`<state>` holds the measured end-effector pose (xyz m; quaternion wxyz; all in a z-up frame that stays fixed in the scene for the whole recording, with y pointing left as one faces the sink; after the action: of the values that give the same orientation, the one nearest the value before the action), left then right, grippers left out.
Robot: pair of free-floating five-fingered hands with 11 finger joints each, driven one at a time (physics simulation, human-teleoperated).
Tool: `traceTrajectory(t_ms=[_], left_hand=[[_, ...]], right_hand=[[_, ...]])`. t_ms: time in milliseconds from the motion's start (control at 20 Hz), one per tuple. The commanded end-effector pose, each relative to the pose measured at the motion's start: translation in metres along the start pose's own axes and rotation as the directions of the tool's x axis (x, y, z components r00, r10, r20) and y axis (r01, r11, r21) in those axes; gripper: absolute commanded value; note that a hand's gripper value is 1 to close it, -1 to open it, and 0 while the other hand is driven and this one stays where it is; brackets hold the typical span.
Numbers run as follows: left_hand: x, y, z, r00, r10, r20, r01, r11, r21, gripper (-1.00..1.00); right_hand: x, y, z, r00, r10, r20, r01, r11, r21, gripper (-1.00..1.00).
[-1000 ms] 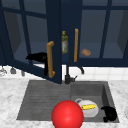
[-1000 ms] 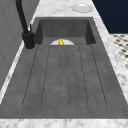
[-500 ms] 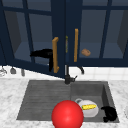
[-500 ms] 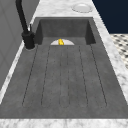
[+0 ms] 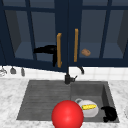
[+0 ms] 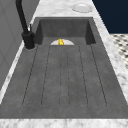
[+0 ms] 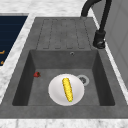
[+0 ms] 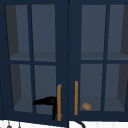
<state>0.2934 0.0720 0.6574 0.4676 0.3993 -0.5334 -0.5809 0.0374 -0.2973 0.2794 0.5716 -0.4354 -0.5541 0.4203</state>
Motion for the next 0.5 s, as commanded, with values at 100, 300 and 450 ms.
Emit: traceTrajectory(t_ms=[100,300,450], left_hand=[[0.015,-0.006,-0.047,0.9995,-0.002,-0.031,0.002,1.0000,0.001,-1.00],[0.014,-0.004,-0.072,0.9956,-0.006,-0.094,0.007,1.0000,0.002,-1.00],[0.012,-0.002,-0.090,0.9903,-0.010,-0.139,0.010,0.9999,0.002,-1.00]], right_hand=[[0.000,0.000,0.000,1.000,0.000,0.000,0.000,1.000,0.000,0.00],[0.000,0.000,0.000,1.000,0.000,0.000,0.000,1.000,0.000,0.00],[0.000,0.000,0.000,1.000,0.000,0.000,0.000,1.000,0.000,0.00]])
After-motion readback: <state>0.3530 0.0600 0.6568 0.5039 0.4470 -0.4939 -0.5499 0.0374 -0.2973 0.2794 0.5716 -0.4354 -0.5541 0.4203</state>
